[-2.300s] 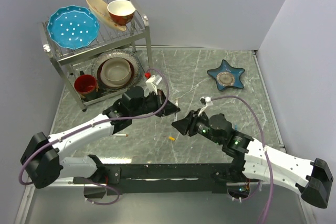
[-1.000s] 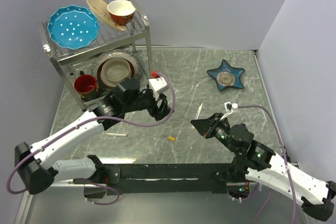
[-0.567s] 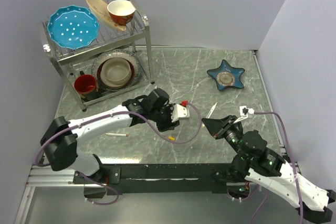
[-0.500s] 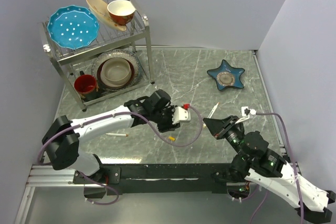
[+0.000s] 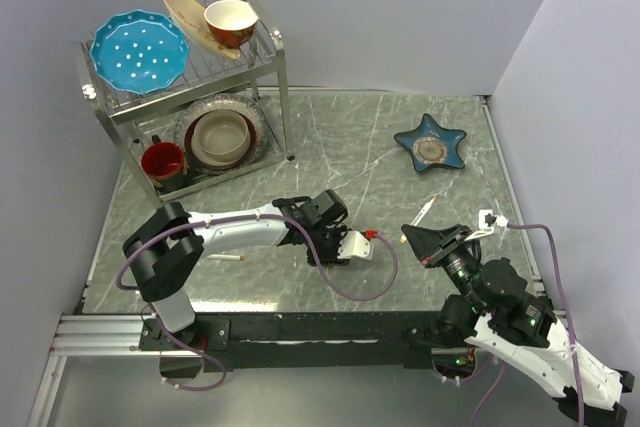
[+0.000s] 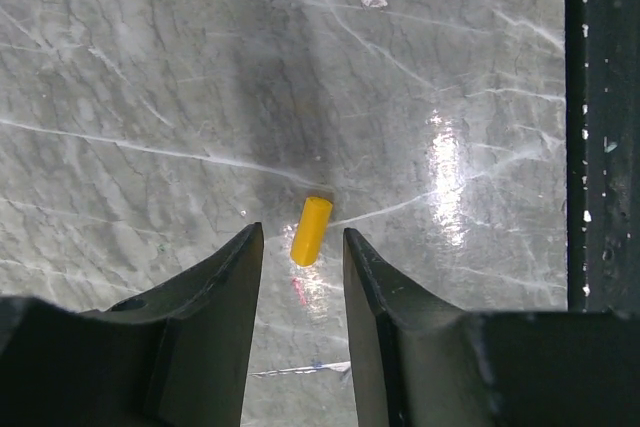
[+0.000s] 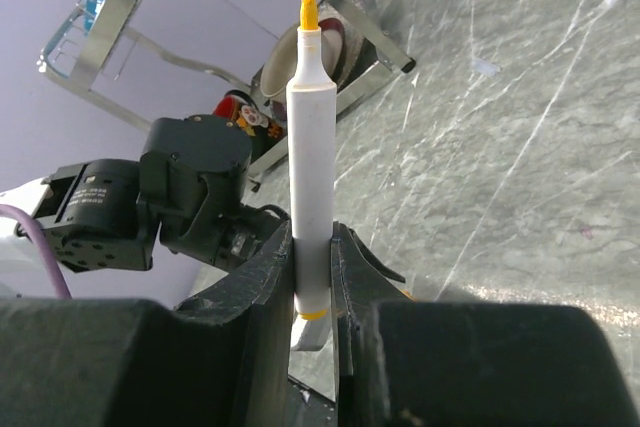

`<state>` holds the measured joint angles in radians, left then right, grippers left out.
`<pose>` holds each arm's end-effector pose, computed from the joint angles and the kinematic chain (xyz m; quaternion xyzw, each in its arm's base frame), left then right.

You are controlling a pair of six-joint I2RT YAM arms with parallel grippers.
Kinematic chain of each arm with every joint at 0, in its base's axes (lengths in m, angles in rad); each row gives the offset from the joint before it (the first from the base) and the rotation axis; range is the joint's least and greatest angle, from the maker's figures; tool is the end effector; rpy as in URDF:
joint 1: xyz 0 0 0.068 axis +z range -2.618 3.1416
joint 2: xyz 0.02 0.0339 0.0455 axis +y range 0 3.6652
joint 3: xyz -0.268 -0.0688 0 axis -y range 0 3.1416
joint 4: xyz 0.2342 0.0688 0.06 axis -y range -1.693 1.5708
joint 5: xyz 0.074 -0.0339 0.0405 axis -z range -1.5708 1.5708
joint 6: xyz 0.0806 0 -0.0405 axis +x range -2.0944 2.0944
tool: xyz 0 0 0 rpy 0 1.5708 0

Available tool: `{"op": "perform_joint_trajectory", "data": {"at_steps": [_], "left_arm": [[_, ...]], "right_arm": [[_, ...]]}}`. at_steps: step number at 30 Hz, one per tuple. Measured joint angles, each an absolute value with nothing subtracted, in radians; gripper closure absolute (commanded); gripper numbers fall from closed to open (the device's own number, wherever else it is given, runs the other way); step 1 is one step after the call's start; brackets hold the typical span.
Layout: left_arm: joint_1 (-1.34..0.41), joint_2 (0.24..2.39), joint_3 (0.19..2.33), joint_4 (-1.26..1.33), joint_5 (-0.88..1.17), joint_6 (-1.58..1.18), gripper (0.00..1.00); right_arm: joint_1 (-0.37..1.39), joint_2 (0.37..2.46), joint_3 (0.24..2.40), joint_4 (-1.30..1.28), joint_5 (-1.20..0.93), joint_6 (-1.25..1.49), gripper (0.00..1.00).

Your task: Insert the pens into the pen caps

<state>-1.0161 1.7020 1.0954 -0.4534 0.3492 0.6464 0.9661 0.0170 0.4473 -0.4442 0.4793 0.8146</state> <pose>0.1635 -0.3162 0.1644 0.7335 0.6098 -0.2109 0.2137 0.0791 0.0491 0.2683 0.1138 0.7023 0.4239 0.5605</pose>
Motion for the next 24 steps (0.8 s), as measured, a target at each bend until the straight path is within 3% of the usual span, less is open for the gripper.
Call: {"op": "perform_joint_trajectory", "data": {"at_steps": [20, 24], "left_arm": [[-1.023, 1.802, 1.113, -0.446, 0.289, 0.643, 0.67], [-1.026, 1.805, 1.113, -0.440, 0.279, 0.641, 0.75]], "right_arm": [[0.966, 0.014, 0.456, -0.474, 0.491, 0.815, 1.00], [0.966, 0.014, 0.460, -0.492, 0.495, 0.815, 1.00]]}}
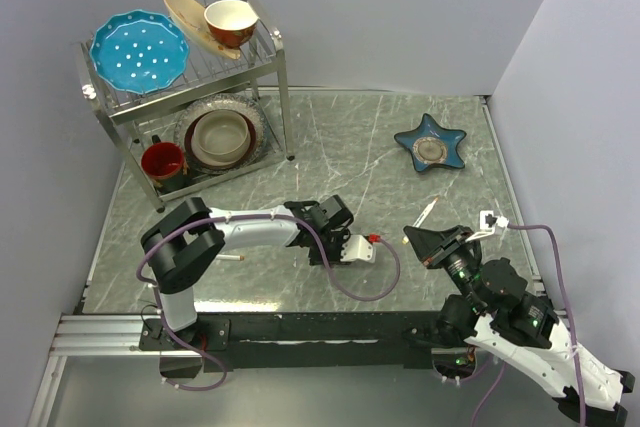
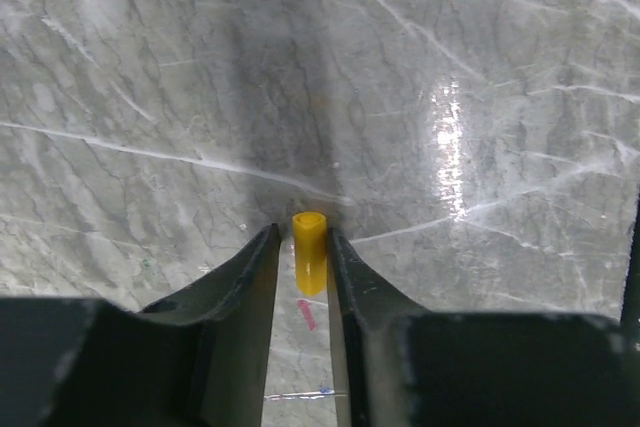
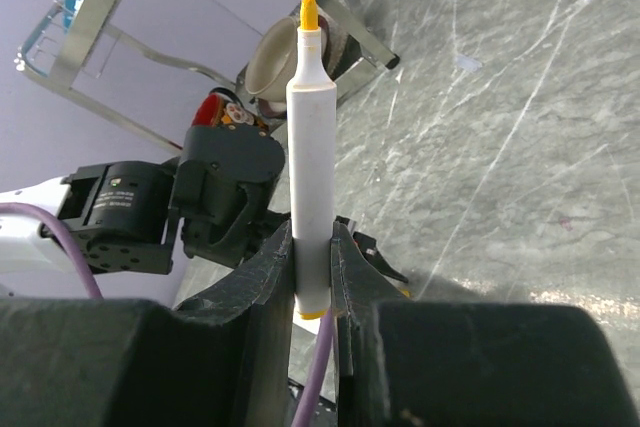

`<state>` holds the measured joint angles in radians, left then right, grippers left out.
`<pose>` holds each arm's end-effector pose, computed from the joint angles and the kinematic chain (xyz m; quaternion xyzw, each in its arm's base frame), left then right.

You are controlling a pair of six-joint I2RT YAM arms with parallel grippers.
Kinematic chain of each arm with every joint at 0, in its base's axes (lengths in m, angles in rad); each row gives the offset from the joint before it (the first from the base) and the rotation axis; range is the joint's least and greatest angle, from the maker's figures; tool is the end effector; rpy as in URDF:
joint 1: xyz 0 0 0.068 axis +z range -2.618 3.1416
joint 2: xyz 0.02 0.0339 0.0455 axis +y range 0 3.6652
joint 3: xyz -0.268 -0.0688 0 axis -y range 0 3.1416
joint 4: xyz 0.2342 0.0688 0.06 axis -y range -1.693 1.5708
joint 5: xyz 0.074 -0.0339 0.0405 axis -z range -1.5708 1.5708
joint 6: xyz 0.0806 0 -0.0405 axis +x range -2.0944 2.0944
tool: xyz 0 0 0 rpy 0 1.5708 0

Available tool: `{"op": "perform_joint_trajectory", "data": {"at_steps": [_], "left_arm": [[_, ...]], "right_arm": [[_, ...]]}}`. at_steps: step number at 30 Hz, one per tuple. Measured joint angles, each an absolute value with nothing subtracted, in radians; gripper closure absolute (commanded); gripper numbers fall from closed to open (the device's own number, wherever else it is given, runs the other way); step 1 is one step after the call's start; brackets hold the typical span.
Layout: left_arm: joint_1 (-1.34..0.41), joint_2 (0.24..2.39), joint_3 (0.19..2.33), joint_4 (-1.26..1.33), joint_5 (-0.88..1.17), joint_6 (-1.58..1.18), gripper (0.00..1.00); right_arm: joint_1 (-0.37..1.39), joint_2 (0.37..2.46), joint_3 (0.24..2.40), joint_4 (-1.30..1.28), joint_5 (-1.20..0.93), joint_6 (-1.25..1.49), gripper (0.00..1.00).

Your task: Insert the pens into the pen caps

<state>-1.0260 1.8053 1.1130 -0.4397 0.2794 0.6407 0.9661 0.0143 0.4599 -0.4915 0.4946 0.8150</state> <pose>0.1703 -0.3239 0.1337 0.7358 0.6275 -0.1747 0.1855 0.0783 0.0459 0.2658 0.1157 0.7119 0.4093 0.5588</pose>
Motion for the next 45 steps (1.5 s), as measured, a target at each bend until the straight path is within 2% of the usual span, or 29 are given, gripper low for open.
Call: {"op": "perform_joint_trajectory", "data": {"at_steps": [5, 6, 7, 8, 21, 29, 34, 38, 45], "left_arm": [[-1.033, 1.807, 1.113, -0.430, 0.253, 0.629, 0.87], [-1.035, 1.807, 1.113, -0.430, 0.248, 0.625, 0.90], [-1.037, 1.807, 1.113, -0.430, 0.245, 0.621, 0.97], [-1.039, 1.807, 1.113, -0.430, 0.239, 0.614, 0.99], [-1.029, 1.723, 1.045, -0.360, 0.141, 0.366, 0.99], [-0.905, 1.452, 1.026, -0.186, 0.222, -0.006, 0.99], [-0.859, 1.205, 0.917, 0.027, 0.265, -0.260, 0.99], [-0.851, 1.044, 0.834, 0.177, 0.298, -0.445, 0.99], [-0.846, 0.929, 0.768, 0.347, 0.328, -0.639, 0.99]], "right_arm": [[0.966, 0.014, 0.473, -0.519, 0.508, 0.815, 1.00], [0.966, 0.014, 0.476, -0.520, 0.509, 0.815, 1.00], [0.966, 0.014, 0.477, -0.521, 0.509, 0.815, 1.00], [0.966, 0.013, 0.478, -0.522, 0.511, 0.815, 1.00], [0.966, 0.013, 0.495, -0.541, 0.497, 0.804, 1.00], [0.966, 0.020, 0.532, -0.508, 0.448, 0.749, 1.00], [0.966, 0.105, 0.498, -0.355, 0.252, 0.659, 1.00], [0.966, 0.317, 0.479, -0.210, 0.037, 0.611, 1.00], [0.984, 0.545, 0.468, -0.018, -0.185, 0.585, 1.00]]}}
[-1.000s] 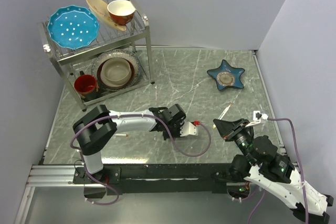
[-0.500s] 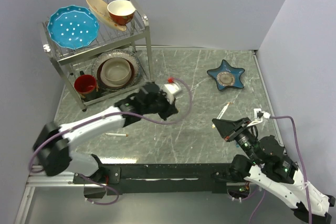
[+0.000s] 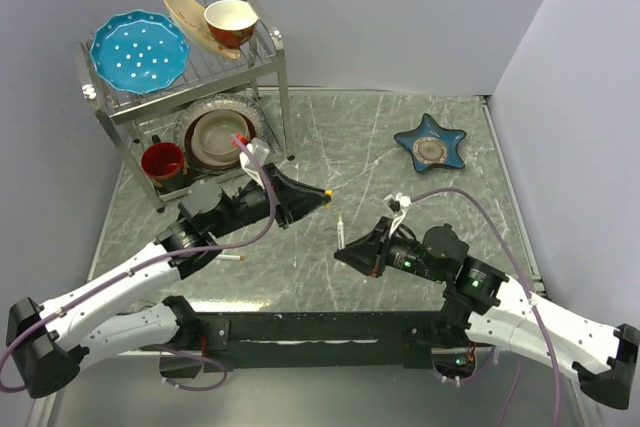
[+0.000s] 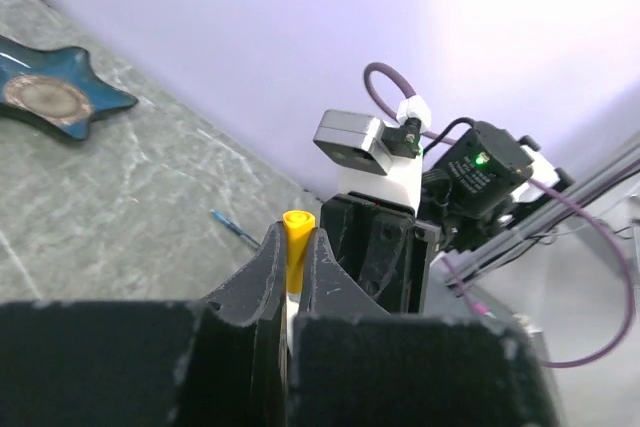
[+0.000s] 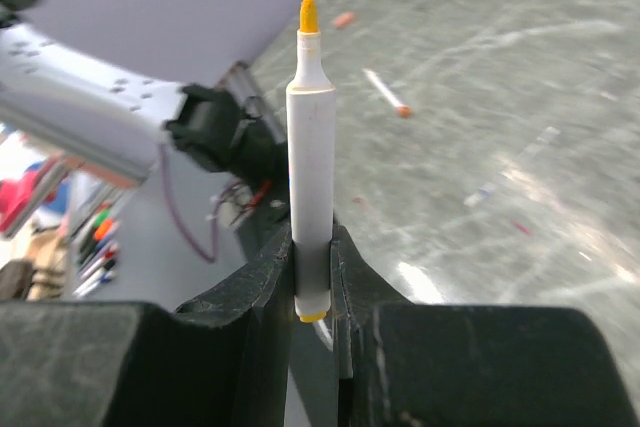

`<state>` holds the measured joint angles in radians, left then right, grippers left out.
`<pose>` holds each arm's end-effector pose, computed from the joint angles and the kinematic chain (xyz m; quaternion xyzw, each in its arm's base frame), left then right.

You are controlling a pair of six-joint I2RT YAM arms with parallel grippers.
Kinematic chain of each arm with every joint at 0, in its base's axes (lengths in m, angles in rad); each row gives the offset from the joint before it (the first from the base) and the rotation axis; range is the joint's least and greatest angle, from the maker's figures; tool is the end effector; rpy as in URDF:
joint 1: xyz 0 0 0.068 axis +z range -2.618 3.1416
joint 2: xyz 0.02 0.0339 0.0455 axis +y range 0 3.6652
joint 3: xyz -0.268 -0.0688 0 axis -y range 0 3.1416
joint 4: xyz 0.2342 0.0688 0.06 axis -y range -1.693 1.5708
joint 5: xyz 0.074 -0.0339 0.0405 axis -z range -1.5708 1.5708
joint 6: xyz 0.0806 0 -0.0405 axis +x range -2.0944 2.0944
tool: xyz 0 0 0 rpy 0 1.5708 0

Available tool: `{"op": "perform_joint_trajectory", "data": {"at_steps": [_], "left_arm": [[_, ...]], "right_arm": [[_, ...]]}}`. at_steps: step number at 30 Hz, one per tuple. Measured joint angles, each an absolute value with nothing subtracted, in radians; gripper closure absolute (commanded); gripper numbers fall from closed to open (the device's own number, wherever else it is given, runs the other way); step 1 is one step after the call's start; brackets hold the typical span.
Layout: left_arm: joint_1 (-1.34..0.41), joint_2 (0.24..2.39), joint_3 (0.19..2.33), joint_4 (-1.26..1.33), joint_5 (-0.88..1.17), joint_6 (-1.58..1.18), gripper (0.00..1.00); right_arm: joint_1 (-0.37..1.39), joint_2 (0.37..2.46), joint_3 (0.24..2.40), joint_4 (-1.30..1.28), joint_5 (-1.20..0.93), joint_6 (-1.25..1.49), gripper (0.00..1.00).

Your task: Insert the pens into the pen caps

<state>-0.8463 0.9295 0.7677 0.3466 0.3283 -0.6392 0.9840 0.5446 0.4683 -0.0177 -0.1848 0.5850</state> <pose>0.1450 -0.2031 0.3774 0.1902 0.6139 -0.5902 0.4885 0.0881 0.1593 0.2799 -0.2068 0.7095 0.5218 0.4261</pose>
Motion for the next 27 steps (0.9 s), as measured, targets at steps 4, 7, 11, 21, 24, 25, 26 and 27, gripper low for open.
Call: {"op": "perform_joint_trajectory", "data": {"at_steps": [4, 7, 11, 21, 24, 25, 26, 27], "left_arm": [[-0.846, 0.905, 0.724, 0.403, 0.322, -0.698, 0.99], [-0.846, 0.890, 0.692, 0.435, 0.308, -0.725, 0.99], [-0.846, 0.885, 0.678, 0.465, 0.298, -0.748, 0.99], [-0.846, 0.879, 0.672, 0.480, 0.295, -0.762, 0.99], [-0.846, 0.873, 0.664, 0.493, 0.293, -0.771, 0.99], [-0.846, 0.872, 0.661, 0.498, 0.294, -0.773, 0.99], [-0.846, 0.872, 0.659, 0.498, 0.293, -0.776, 0.99], [-0.846, 0.872, 0.657, 0.498, 0.293, -0.777, 0.99]], "right_arm": [[1.014, 0.598, 0.469, 0.084, -0.235, 0.586, 1.00], [1.039, 0.634, 0.469, 0.125, -0.241, 0.585, 1.00], [1.065, 0.667, 0.471, 0.142, -0.232, 0.585, 1.00], [1.093, 0.668, 0.471, 0.172, -0.174, 0.595, 1.00], [1.095, 0.664, 0.471, 0.172, -0.157, 0.598, 1.00], [1.095, 0.663, 0.471, 0.172, -0.151, 0.599, 1.00], [1.096, 0.663, 0.471, 0.172, -0.147, 0.601, 1.00], [1.096, 0.663, 0.471, 0.172, -0.142, 0.602, 1.00]]}}
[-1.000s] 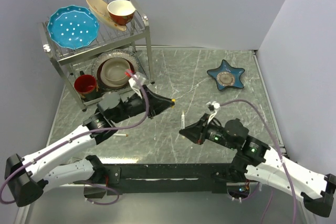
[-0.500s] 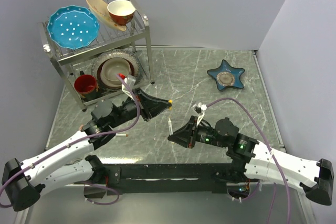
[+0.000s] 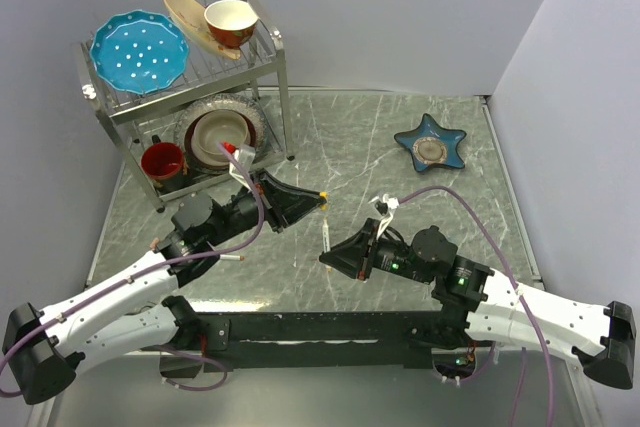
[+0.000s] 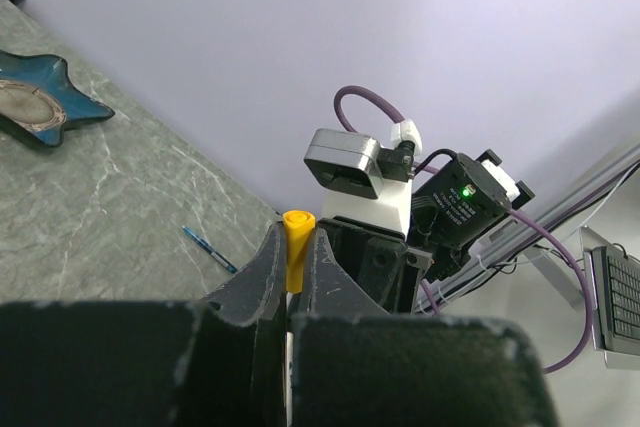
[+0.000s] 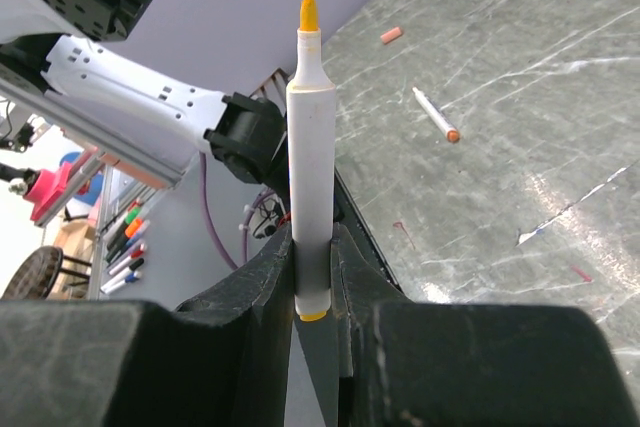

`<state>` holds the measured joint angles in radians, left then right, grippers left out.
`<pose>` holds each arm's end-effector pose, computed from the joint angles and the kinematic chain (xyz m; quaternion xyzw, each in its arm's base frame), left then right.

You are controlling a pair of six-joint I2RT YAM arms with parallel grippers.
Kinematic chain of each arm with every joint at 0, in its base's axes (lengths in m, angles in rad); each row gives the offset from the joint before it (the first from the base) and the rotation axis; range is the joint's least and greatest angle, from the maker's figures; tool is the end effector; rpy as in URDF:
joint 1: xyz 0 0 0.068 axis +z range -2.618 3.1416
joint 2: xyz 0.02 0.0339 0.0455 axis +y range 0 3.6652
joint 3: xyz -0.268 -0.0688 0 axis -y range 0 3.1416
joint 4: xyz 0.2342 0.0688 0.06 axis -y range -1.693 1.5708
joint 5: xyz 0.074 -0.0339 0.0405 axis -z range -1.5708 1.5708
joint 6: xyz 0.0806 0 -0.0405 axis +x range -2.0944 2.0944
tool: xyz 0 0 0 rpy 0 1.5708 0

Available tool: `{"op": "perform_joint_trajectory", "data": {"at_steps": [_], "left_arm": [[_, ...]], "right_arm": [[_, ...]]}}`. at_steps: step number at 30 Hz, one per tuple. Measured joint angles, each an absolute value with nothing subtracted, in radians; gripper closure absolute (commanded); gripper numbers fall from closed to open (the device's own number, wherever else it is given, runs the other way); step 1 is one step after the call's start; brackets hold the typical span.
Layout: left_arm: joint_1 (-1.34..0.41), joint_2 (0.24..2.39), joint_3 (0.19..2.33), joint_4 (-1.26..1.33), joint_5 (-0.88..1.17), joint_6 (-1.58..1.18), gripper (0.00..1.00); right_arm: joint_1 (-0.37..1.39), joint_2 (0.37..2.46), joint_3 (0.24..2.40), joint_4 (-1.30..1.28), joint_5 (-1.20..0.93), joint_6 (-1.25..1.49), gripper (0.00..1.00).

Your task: Insert the pens into the pen caps

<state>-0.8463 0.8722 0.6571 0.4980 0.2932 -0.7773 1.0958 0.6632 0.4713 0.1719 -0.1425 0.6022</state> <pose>0.1379 -0.1910 0.3695 0.1372 0.5895 -0.6344 0.4808 0.0831 0.1866 0.2896 -0.2223 0.6786 0.5577 0.4232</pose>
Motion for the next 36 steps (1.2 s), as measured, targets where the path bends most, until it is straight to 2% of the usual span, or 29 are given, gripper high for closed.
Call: {"op": "perform_joint_trajectory", "data": {"at_steps": [36], "left_arm": [[-0.902, 0.892, 0.621, 0.533, 0.214, -0.782, 0.99]], "right_arm": [[1.104, 0.667, 0.486, 0.177, -0.105, 0.612, 1.00]]}}
